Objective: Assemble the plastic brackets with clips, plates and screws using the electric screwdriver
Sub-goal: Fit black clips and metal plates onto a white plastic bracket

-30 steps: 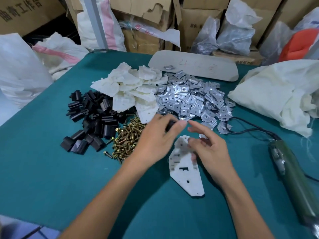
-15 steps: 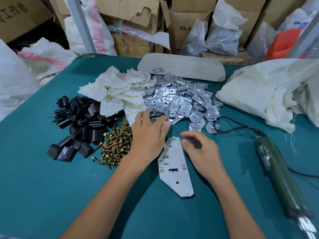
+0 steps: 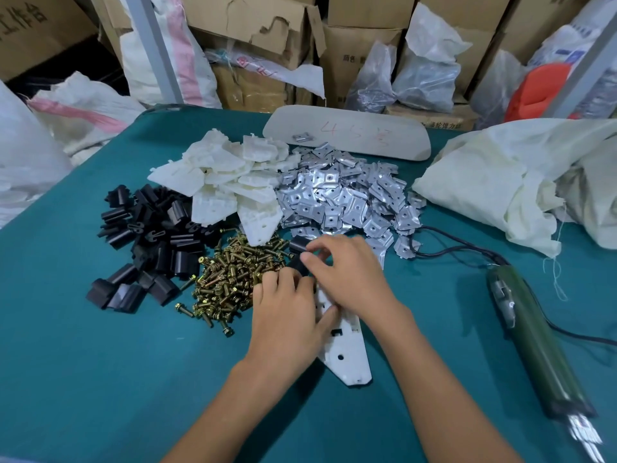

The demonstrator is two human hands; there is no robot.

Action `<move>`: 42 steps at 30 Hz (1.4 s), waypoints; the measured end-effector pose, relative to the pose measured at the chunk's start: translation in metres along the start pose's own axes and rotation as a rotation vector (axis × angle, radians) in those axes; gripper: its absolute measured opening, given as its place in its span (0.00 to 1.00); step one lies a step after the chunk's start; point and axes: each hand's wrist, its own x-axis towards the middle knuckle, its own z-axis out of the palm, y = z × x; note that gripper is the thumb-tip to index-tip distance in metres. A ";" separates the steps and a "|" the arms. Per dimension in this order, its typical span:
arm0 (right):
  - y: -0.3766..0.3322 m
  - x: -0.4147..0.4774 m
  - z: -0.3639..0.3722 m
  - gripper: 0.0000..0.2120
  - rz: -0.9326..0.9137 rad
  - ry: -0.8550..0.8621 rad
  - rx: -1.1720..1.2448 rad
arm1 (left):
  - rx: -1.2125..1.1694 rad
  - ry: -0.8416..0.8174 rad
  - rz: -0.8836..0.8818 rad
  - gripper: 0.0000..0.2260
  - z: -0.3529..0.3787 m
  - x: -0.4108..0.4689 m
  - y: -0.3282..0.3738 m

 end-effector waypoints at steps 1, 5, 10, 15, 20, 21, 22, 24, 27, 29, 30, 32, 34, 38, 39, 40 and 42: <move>-0.006 0.006 -0.002 0.13 0.005 -0.046 -0.026 | -0.041 -0.001 -0.004 0.22 0.001 -0.002 0.000; -0.027 0.025 -0.008 0.11 0.122 -0.268 -0.115 | -0.268 -0.023 -0.059 0.20 0.004 -0.007 0.004; -0.027 0.031 -0.012 0.12 0.167 -0.359 -0.060 | -0.607 -0.081 -0.172 0.15 0.000 -0.006 0.006; -0.017 0.032 -0.013 0.12 0.212 -0.434 0.052 | -0.867 -0.162 -0.283 0.15 0.004 -0.009 0.010; -0.009 0.032 -0.014 0.07 0.252 -0.303 0.345 | -0.833 -0.144 -0.262 0.15 0.002 -0.005 0.005; -0.008 0.030 -0.017 0.07 0.250 -0.225 0.405 | -0.825 -0.132 -0.260 0.15 0.002 -0.003 0.003; -0.007 0.027 -0.022 0.08 0.252 -0.132 0.493 | -0.822 -0.121 -0.263 0.14 0.001 0.000 0.001; 0.001 0.018 -0.033 0.09 0.272 0.056 0.739 | -0.874 -0.117 -0.289 0.13 -0.001 0.004 -0.004; 0.016 -0.007 -0.044 0.05 0.335 0.193 1.034 | -1.080 -0.135 -0.294 0.12 -0.004 0.010 -0.004; 0.026 -0.023 -0.041 0.07 0.412 0.220 1.091 | -1.181 -0.142 -0.286 0.12 -0.005 0.017 -0.001; 0.029 -0.030 -0.038 0.09 0.453 0.222 1.104 | -1.215 -0.140 -0.280 0.12 -0.005 0.022 0.000; 0.034 -0.039 -0.029 0.10 0.506 0.209 1.150 | -1.260 -0.145 -0.261 0.11 -0.004 0.029 0.003; 0.035 -0.044 -0.022 0.10 0.508 0.171 1.201 | -1.278 -0.175 -0.229 0.11 0.000 0.032 0.005; 0.034 -0.044 -0.016 0.11 0.475 0.109 1.242 | -1.238 -0.200 -0.141 0.13 0.007 0.028 0.001; 0.034 -0.043 -0.016 0.12 0.474 0.100 1.253 | -1.231 -0.205 -0.133 0.13 0.008 0.028 -0.001; 0.034 -0.043 -0.016 0.12 0.473 0.094 1.262 | -1.219 -0.213 -0.126 0.14 0.009 0.028 -0.002; 0.033 -0.044 -0.016 0.12 0.478 0.108 1.273 | -1.174 -0.237 -0.108 0.15 0.011 0.028 -0.003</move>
